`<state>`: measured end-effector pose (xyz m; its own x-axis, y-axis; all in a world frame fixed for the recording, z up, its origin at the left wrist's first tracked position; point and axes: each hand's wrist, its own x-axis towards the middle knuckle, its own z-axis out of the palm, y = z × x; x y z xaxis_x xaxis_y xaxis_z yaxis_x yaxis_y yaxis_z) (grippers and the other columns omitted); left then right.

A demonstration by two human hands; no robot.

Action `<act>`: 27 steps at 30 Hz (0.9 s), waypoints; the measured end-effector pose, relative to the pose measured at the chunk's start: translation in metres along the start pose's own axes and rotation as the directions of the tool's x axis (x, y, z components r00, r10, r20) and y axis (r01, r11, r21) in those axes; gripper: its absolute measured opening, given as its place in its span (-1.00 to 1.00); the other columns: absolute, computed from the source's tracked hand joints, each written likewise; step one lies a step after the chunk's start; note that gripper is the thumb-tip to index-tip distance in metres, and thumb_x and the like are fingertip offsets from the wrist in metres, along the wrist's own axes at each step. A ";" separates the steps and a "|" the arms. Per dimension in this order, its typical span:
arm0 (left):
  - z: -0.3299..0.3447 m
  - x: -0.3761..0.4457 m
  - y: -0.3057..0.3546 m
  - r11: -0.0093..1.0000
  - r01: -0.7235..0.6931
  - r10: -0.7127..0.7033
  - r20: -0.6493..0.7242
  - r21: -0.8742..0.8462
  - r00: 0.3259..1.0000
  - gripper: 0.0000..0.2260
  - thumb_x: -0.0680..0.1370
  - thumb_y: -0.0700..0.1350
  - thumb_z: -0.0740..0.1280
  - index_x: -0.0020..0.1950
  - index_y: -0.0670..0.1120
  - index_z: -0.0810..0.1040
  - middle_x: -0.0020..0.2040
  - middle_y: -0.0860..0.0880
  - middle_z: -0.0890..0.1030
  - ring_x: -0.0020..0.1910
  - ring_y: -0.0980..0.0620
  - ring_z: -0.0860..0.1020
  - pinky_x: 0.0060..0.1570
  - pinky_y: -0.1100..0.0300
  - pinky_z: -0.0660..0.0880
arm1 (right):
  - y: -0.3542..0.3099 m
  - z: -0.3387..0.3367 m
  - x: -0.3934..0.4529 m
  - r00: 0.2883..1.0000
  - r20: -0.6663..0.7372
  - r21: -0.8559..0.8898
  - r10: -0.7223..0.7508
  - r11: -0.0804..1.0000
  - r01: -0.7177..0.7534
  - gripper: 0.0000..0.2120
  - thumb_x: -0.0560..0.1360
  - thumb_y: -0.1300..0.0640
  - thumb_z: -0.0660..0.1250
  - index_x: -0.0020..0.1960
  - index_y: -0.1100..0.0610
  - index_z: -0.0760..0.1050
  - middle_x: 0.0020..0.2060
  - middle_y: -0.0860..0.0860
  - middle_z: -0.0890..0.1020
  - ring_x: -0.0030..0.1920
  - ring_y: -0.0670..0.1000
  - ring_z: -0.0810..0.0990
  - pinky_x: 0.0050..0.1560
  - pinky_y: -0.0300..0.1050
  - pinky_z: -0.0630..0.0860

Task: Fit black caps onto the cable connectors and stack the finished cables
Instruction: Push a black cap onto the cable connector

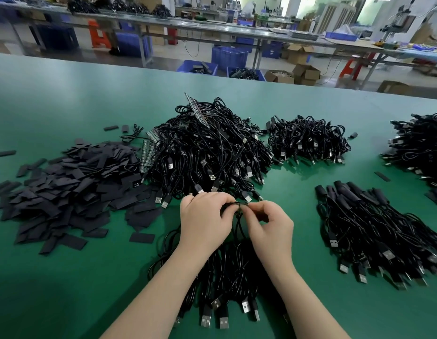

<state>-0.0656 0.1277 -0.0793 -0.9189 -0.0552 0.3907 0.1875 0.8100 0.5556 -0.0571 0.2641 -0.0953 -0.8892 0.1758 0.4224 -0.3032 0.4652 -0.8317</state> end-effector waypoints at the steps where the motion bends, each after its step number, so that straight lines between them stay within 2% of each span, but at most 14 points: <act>1: 0.000 -0.001 -0.001 1.000 0.005 -0.005 -0.002 0.001 1.000 -0.88 0.57 0.09 0.32 0.01 0.15 0.64 -0.04 0.23 0.64 0.10 0.18 0.53 0.19 0.19 0.11 | 0.000 -0.001 0.001 0.998 -0.011 0.047 0.057 0.997 -0.056 -0.85 0.49 0.23 0.46 -0.19 0.02 0.60 -0.31 -0.15 0.63 -0.21 -0.17 0.59 -0.15 -0.38 0.45; 3: -0.001 -0.002 -0.003 1.000 0.009 -0.009 -0.007 0.007 1.000 -0.87 0.57 0.09 0.31 0.03 0.15 0.63 -0.03 0.23 0.64 0.13 0.17 0.51 0.21 0.20 0.09 | 0.000 -0.008 0.003 0.990 -0.063 0.136 0.128 0.984 -0.118 -0.85 0.52 0.17 0.43 -0.17 -0.04 0.57 -0.28 -0.17 0.64 -0.25 -0.18 0.58 -0.18 -0.34 0.47; 5: -0.002 -0.003 -0.004 1.000 0.001 -0.001 -0.010 0.018 1.000 -0.87 0.58 0.08 0.31 0.04 0.14 0.63 -0.02 0.22 0.64 0.16 0.15 0.51 0.22 0.18 0.09 | -0.002 -0.018 0.003 0.977 -0.157 0.235 0.145 0.966 -0.106 -0.89 0.56 0.16 0.38 -0.10 -0.02 0.53 -0.23 -0.14 0.65 -0.23 -0.12 0.63 -0.19 -0.25 0.55; 7: -0.002 -0.003 -0.003 1.000 -0.006 0.007 -0.005 0.024 1.000 -0.86 0.59 0.08 0.31 0.06 0.13 0.63 0.00 0.21 0.64 0.18 0.12 0.51 0.24 0.16 0.09 | -0.006 -0.029 0.003 0.959 -0.265 0.301 0.102 0.953 -0.018 -0.88 0.60 0.20 0.32 -0.03 0.00 0.49 -0.17 -0.13 0.64 -0.21 -0.03 0.68 -0.19 -0.20 0.61; 9: -0.001 -0.004 -0.001 1.000 -0.012 0.012 -0.006 0.027 1.000 -0.87 0.59 0.07 0.31 0.06 0.12 0.63 0.01 0.20 0.64 0.19 0.11 0.51 0.27 0.14 0.09 | -0.013 -0.038 0.005 0.926 -0.377 0.297 0.033 0.951 0.087 -0.83 0.63 0.23 0.27 0.00 -0.05 0.44 -0.13 -0.18 0.61 -0.27 0.00 0.68 -0.23 -0.22 0.61; 11: -0.002 -0.004 -0.002 1.000 -0.012 0.012 -0.014 0.029 1.000 -0.87 0.59 0.05 0.32 0.06 0.12 0.63 0.01 0.21 0.64 0.17 0.11 0.52 0.22 0.17 0.09 | -0.017 -0.047 0.009 0.865 -0.500 0.304 0.036 0.943 0.137 -0.84 0.64 0.20 0.24 0.01 -0.07 0.39 -0.13 -0.21 0.59 -0.35 -0.01 0.65 -0.27 -0.24 0.59; 13: -0.002 -0.004 -0.004 0.999 -0.009 0.010 -0.024 0.034 1.000 -0.87 0.59 0.06 0.30 0.06 0.13 0.62 -0.01 0.22 0.63 0.12 0.13 0.52 0.14 0.23 0.06 | -0.019 -0.056 0.014 0.779 -0.621 0.337 0.093 0.928 0.158 -0.88 0.64 0.16 0.23 0.01 -0.05 0.36 -0.11 -0.15 0.56 -0.37 -0.04 0.63 -0.25 -0.23 0.58; 15: -0.002 -0.004 -0.005 1.000 -0.011 0.011 -0.049 0.010 0.999 -0.88 0.59 0.06 0.30 0.05 0.12 0.61 -0.04 0.22 0.62 0.06 0.14 0.53 0.12 0.26 0.04 | -0.020 -0.066 0.018 0.716 -0.689 0.342 0.111 0.921 0.187 -0.89 0.65 0.15 0.21 0.02 -0.04 0.32 -0.07 -0.11 0.51 -0.37 -0.08 0.62 -0.23 -0.21 0.57; 16: -0.002 -0.004 -0.005 1.000 -0.015 0.015 -0.064 -0.010 0.998 -0.89 0.59 0.05 0.31 0.05 0.11 0.61 -0.06 0.22 0.61 0.04 0.14 0.53 0.13 0.25 0.05 | -0.020 -0.071 0.020 0.708 -0.700 0.327 0.092 0.923 0.203 -0.89 0.65 0.15 0.21 0.03 -0.04 0.31 -0.07 -0.11 0.49 -0.37 -0.08 0.61 -0.21 -0.19 0.58; 19: -0.001 -0.005 -0.002 0.998 -0.036 0.034 -0.048 -0.044 0.998 -0.86 0.60 0.04 0.30 0.11 0.11 0.59 -0.02 0.21 0.61 0.07 0.13 0.53 0.25 0.17 0.12 | -0.028 -0.076 0.024 0.778 -0.629 0.282 -0.015 0.927 0.246 -0.88 0.65 0.17 0.21 0.04 -0.04 0.33 -0.07 -0.08 0.48 -0.33 -0.06 0.61 -0.16 -0.16 0.58; 21: -0.001 -0.003 0.000 0.997 -0.055 0.056 0.004 -0.058 0.998 -0.76 0.61 0.06 0.27 0.27 0.11 0.54 0.11 0.19 0.60 0.19 0.13 0.51 0.35 0.08 0.15 | -0.039 -0.074 0.025 0.834 -0.543 0.260 -0.093 0.926 0.273 -0.85 0.64 0.18 0.22 0.05 -0.07 0.36 -0.09 -0.06 0.50 -0.31 -0.04 0.62 -0.16 -0.18 0.57; 23: -0.006 0.000 0.003 0.992 -0.081 0.083 0.013 -0.099 0.996 -0.66 0.63 0.08 0.23 0.40 0.09 0.45 0.28 0.16 0.53 0.31 0.15 0.44 0.39 0.10 0.14 | -0.053 -0.070 0.025 0.885 -0.438 0.273 -0.156 0.915 0.297 -0.84 0.63 0.16 0.24 0.04 -0.12 0.40 -0.12 -0.05 0.51 -0.30 -0.02 0.64 -0.17 -0.19 0.58; 25: -0.018 0.003 0.007 0.967 -0.127 0.124 -0.026 -0.220 0.992 -0.60 0.64 0.14 0.17 0.45 0.05 0.40 0.35 0.16 0.46 0.36 0.21 0.37 0.40 0.15 0.20 | -0.068 -0.063 0.022 0.939 -0.307 0.388 -0.159 0.880 0.275 -0.84 0.61 0.12 0.26 0.01 -0.16 0.45 -0.16 -0.06 0.55 -0.29 0.02 0.66 -0.16 -0.17 0.60; 27: -0.035 0.006 0.012 0.904 -0.183 0.171 -0.064 -0.386 0.983 -0.54 0.63 0.22 0.09 0.46 0.05 0.38 0.31 0.21 0.45 0.34 0.30 0.36 0.36 0.27 0.27 | -0.079 -0.056 0.019 0.982 -0.155 0.575 -0.104 0.799 0.175 -0.88 0.61 0.10 0.29 -0.02 -0.13 0.49 -0.19 -0.05 0.60 -0.26 0.05 0.69 -0.13 -0.10 0.63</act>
<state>-0.0567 0.1169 -0.0446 -0.8490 0.0471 0.5263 0.4715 0.5174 0.7142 -0.0311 0.2792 -0.0018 -0.7890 0.2583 0.5574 -0.5951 -0.0961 -0.7979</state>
